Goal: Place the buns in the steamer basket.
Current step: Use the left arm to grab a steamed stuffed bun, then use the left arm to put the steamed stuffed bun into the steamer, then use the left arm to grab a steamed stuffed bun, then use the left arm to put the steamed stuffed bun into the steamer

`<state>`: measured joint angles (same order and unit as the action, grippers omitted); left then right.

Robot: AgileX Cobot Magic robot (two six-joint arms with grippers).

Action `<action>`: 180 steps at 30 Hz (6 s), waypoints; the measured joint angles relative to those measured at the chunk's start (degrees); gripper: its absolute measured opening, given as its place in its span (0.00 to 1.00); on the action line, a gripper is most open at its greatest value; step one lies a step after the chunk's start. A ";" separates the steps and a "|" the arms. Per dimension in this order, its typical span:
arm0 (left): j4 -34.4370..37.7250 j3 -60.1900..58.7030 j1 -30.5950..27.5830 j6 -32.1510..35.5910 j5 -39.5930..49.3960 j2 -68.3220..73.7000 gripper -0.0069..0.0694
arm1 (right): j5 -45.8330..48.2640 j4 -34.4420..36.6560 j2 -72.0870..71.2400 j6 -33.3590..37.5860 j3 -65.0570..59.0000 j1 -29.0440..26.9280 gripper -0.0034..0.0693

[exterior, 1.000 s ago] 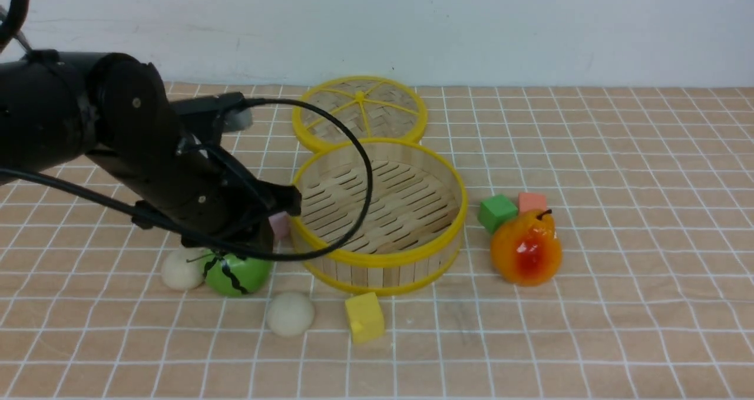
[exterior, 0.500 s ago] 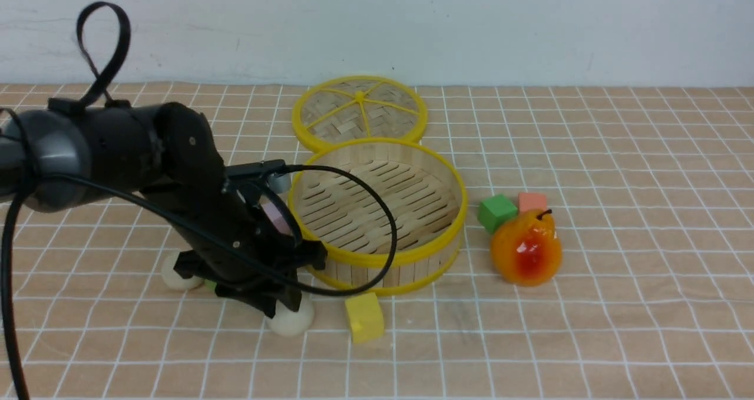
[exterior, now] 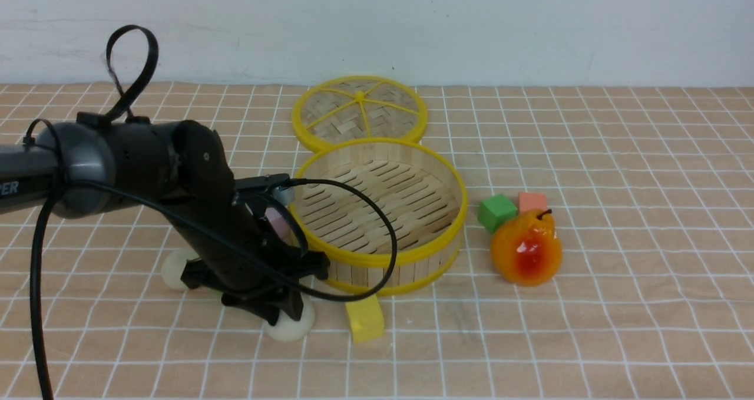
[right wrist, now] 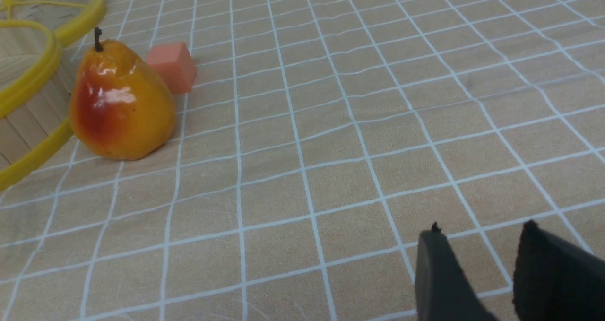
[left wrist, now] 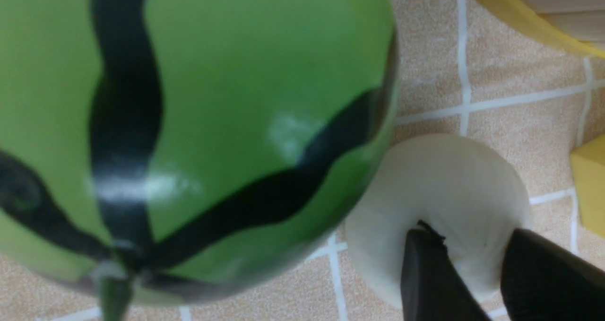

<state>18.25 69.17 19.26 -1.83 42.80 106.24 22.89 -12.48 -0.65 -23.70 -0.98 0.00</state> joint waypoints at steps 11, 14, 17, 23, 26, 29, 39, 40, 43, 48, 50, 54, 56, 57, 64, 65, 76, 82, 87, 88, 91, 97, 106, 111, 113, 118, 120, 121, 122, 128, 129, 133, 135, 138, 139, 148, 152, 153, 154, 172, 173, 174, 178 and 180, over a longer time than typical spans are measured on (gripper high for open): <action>0.51 0.07 0.00 0.07 0.27 0.00 0.07 | 0.00 0.00 0.00 0.00 0.00 0.00 0.38; 0.63 0.07 0.00 0.07 0.72 0.00 0.07 | 0.00 0.00 0.00 0.00 0.00 0.00 0.38; 0.82 0.07 0.00 0.07 0.95 -0.66 0.07 | 0.00 0.00 0.00 0.00 0.00 0.00 0.38; 0.82 1.58 0.00 0.07 3.74 -4.33 0.07 | 0.00 0.00 0.00 0.00 0.00 0.00 0.38; 0.82 3.02 0.00 0.07 5.67 -5.55 0.07 | 0.00 0.00 0.00 0.00 0.00 0.00 0.38; 1.11 5.94 0.00 0.07 8.39 -6.87 0.07 | 0.00 0.00 0.00 0.00 0.00 0.00 0.38; 4.13 14.39 0.00 1.25 12.37 -7.05 0.07 | 0.00 0.00 0.00 0.00 0.00 0.00 0.38; 4.41 15.03 0.00 1.42 12.37 -7.05 0.07 | 0.00 0.00 0.00 0.00 0.00 0.00 0.38; 4.95 17.47 0.00 1.83 12.23 -6.74 0.07 | 0.00 0.00 0.00 0.00 0.00 0.00 0.38; 5.37 20.45 0.00 1.83 10.06 -4.67 0.07 | 0.00 0.00 0.00 0.00 0.00 0.00 0.38; 6.50 21.21 0.00 1.83 7.95 -2.87 0.07 | 0.00 0.00 0.00 0.00 0.00 0.00 0.38; 9.56 21.32 0.00 1.83 1.16 1.07 0.08 | 0.00 0.00 0.00 0.00 0.00 0.00 0.38; 10.28 21.32 0.00 1.83 -2.24 3.36 0.08 | 0.00 0.00 0.00 0.00 0.00 0.00 0.38; 10.32 21.32 0.00 1.83 -2.55 3.36 0.08 | 0.00 0.00 0.00 0.00 0.00 0.00 0.38; 10.84 21.32 0.00 1.83 -6.79 9.96 0.12 | 0.00 0.00 0.00 0.00 0.00 0.00 0.38; 10.98 21.32 0.00 1.83 -6.92 10.48 0.13 | 0.00 0.00 0.00 0.00 0.00 0.00 0.38; 11.52 21.49 0.00 1.83 -6.47 11.01 0.39 | 0.00 0.00 0.00 0.00 0.00 0.00 0.38; 11.11 23.06 0.00 1.83 -3.46 10.71 0.53 | 0.00 0.00 0.00 0.00 0.00 0.00 0.38; 5.54 26.85 0.00 1.83 1.99 8.23 0.55 | 0.00 0.00 0.00 0.00 0.00 0.00 0.38; 2.93 28.15 0.00 1.83 3.98 7.31 0.55 | 0.00 0.00 0.00 0.00 0.00 0.00 0.38; -5.55 30.97 0.00 1.83 8.87 4.61 0.55 | 0.00 0.00 0.00 0.00 0.00 0.00 0.38; -22.29 31.90 -1.94 -8.15 14.97 -1.77 0.49 | 0.00 0.00 0.00 -0.06 0.00 0.00 0.38; -21.33 23.65 -15.56 -15.21 16.85 -3.75 0.37 | 0.00 0.00 0.00 -0.06 0.00 0.00 0.38; -19.24 17.06 -16.54 -14.59 11.37 -2.87 0.38 | 0.00 0.00 0.00 -0.06 0.00 0.00 0.38; -18.25 16.03 -16.54 -14.59 10.02 -2.47 0.38 | 0.00 0.00 0.00 -0.06 0.00 0.00 0.38; -14.16 12.78 -16.54 -14.59 7.84 2.03 0.39 | 0.00 0.00 0.00 -0.11 0.00 0.00 0.38; -12.81 12.54 -16.54 -14.59 7.53 3.23 0.39 | 0.00 0.00 0.00 -0.11 0.00 0.00 0.38; -12.46 12.54 -16.54 -14.59 7.45 3.42 0.39 | 0.00 0.00 0.00 -0.11 0.00 0.00 0.38; -11.34 12.54 -16.54 -14.59 7.10 4.04 0.40 | 0.00 0.00 0.00 -0.11 0.00 0.00 0.38; -9.51 12.54 -16.54 -14.55 6.50 5.38 0.40 | 0.00 0.00 0.00 -0.11 0.00 0.00 0.38; -9.51 12.54 -16.54 -14.55 6.50 5.45 0.40 | 0.00 0.00 0.00 -0.11 0.00 0.00 0.38; -10.29 12.54 -16.54 -14.52 6.31 6.73 0.40 | 0.00 0.00 0.00 -0.11 0.00 0.00 0.38; -10.45 12.54 -16.54 -14.52 6.31 6.95 0.40 | 0.00 0.00 0.00 -0.11 0.00 0.00 0.38; -10.75 12.54 -16.54 -14.34 6.29 7.13 0.35 | 0.00 0.00 0.00 -0.11 0.00 0.00 0.38; -10.75 12.54 -16.54 -13.94 6.42 7.13 0.31 | 0.00 0.00 0.00 -0.11 0.00 0.00 0.38; -11.76 15.72 -16.54 -12.89 11.17 7.13 0.07 | 0.00 0.00 0.00 -0.11 0.00 0.00 0.38; -11.78 19.52 -16.54 -12.89 14.43 6.38 0.07 | 0.00 0.00 0.00 -0.11 0.00 0.00 0.38; -11.25 21.30 -16.37 -12.83 15.34 5.52 0.07 | 0.00 0.00 0.00 -0.11 0.00 0.00 0.38; -10.99 22.79 -16.08 -12.69 15.91 4.73 0.07 | 0.00 0.00 0.00 -0.11 0.00 0.00 0.38; -8.14 38.91 9.64 -11.34 1.24 9.57 0.08 | 0.00 0.00 0.00 -0.11 0.00 0.00 0.38; -8.27 38.91 10.41 -11.34 -0.52 11.30 0.08 | 0.00 0.00 0.00 -0.11 0.00 0.00 0.38; -8.35 38.91 10.91 -11.34 -1.24 12.68 0.08 | 0.00 0.00 0.00 -0.11 0.00 0.00 0.38; -8.34 38.91 11.55 -12.45 -2.75 17.03 0.10 | 0.00 0.00 0.00 -0.11 0.00 0.00 0.38; -8.69 38.91 11.60 -13.92 -2.95 18.66 0.12 | 0.00 0.00 0.00 -0.11 0.00 0.00 0.38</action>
<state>9.56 108.08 30.86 -15.74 39.84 124.90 22.89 -12.48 -0.65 -23.81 -0.98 0.00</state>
